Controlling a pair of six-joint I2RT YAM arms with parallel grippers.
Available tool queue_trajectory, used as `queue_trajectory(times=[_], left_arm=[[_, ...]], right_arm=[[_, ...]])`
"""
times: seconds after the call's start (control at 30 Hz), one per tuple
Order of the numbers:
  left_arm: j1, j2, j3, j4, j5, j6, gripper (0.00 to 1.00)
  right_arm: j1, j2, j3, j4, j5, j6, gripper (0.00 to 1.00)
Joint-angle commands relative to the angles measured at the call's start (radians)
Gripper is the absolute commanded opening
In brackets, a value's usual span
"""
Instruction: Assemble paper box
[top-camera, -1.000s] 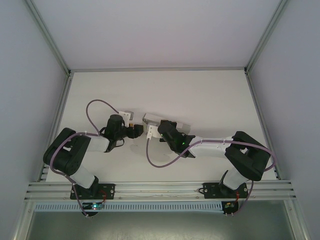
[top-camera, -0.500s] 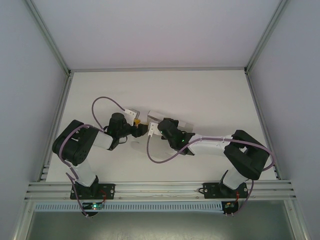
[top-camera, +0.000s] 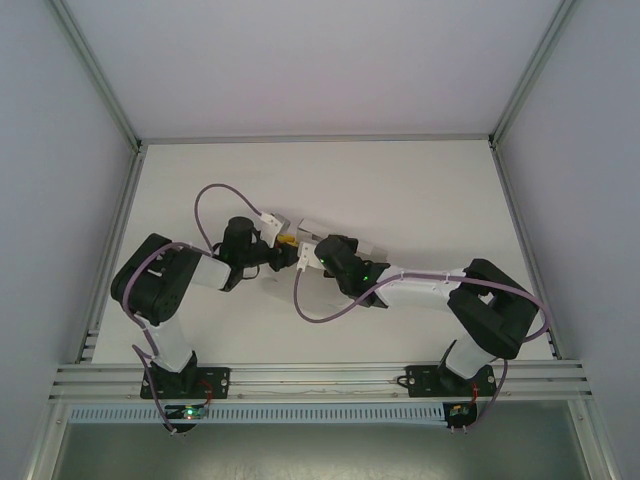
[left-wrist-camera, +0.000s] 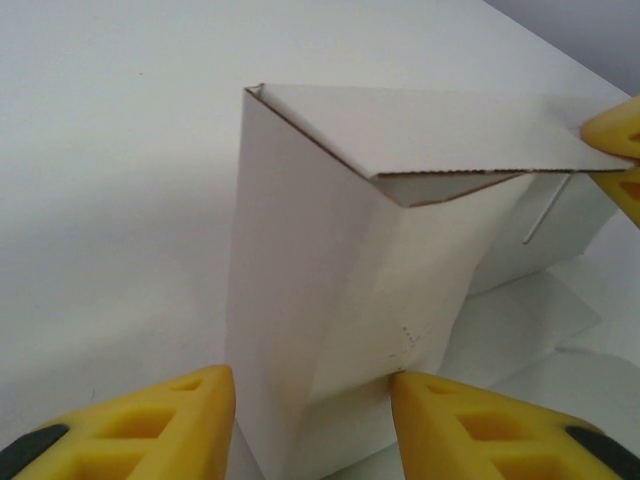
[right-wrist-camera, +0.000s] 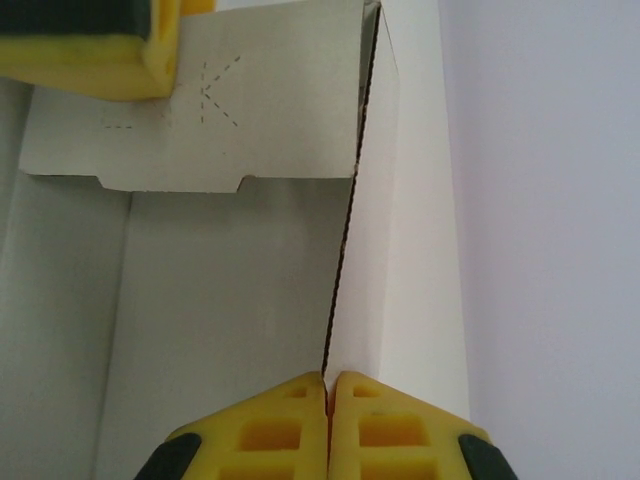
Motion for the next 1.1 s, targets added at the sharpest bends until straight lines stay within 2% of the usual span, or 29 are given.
queue_trajectory(times=[0.0,0.1,0.27,0.4,0.6,0.83,0.93,1.07], left_arm=[[-0.025,0.024,0.057,0.006,0.036,0.02,0.46],[-0.025,0.037,0.076,-0.003,0.052,0.03,0.44],[-0.025,0.068,0.142,-0.031,0.21,0.036,0.42],[-0.026,0.082,0.179,-0.083,0.253,0.077,0.34],[-0.027,0.1,0.221,-0.125,0.312,0.1,0.31],[-0.034,0.118,0.223,-0.239,0.279,0.082,0.32],[-0.049,0.102,0.184,-0.248,0.255,0.079,0.33],[-0.066,0.068,0.182,-0.333,0.207,0.108,0.34]], right_arm=[[0.022,0.067,-0.046,-0.261,-0.205,0.029,0.0],[0.022,0.065,-0.047,-0.269,-0.225,0.03,0.0],[0.021,0.078,-0.037,-0.277,-0.244,0.024,0.0],[0.02,0.08,-0.036,-0.274,-0.25,0.021,0.0],[0.017,0.092,-0.028,-0.258,-0.25,0.01,0.0],[0.012,0.069,-0.054,-0.155,-0.175,-0.013,0.0],[0.01,0.03,-0.079,-0.051,-0.124,-0.042,0.0],[0.007,-0.019,-0.067,-0.026,-0.143,-0.069,0.0]])
